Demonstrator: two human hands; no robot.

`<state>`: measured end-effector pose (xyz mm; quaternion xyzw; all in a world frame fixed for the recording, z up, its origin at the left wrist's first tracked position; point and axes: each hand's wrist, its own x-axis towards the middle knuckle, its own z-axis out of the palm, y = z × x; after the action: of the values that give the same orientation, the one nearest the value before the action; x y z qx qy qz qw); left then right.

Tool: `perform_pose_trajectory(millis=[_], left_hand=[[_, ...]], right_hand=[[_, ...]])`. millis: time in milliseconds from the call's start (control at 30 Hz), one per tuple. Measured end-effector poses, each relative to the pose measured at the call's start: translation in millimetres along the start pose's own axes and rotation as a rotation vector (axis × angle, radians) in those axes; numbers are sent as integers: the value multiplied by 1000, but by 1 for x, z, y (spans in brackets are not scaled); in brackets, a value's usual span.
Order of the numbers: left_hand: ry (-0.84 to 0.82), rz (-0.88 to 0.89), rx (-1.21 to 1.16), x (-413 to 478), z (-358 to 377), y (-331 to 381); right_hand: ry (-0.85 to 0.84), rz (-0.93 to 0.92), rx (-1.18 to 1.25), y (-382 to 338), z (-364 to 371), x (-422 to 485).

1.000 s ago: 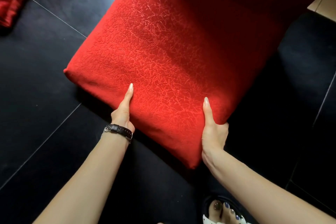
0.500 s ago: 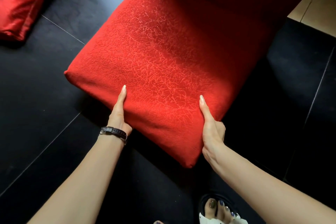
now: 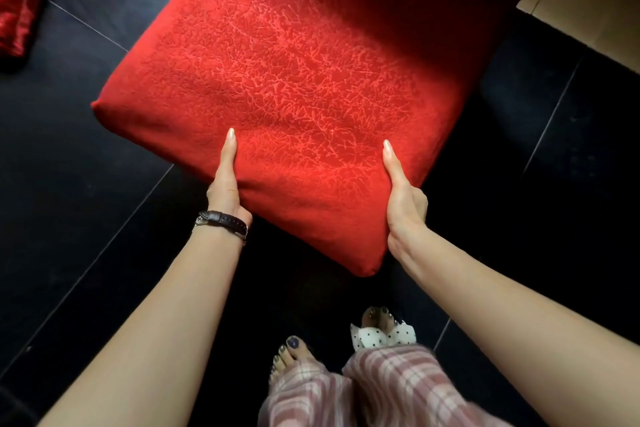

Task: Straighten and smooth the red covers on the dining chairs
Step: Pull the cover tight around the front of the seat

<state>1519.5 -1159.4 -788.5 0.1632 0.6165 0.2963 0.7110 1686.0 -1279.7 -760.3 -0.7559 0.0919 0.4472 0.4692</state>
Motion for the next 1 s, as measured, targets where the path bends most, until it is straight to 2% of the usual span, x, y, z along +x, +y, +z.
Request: perform_pose_trajectory(millis=[200, 333, 1000], left_hand=[[209, 67, -42, -52, 26, 31], [278, 71, -2, -89, 41, 55], [443, 19, 140, -264, 58, 150]], right_hand=[[42, 14, -27, -43, -14, -34], [58, 40, -31, -71, -22, -62], [78, 215, -28, -150, -71, -216]])
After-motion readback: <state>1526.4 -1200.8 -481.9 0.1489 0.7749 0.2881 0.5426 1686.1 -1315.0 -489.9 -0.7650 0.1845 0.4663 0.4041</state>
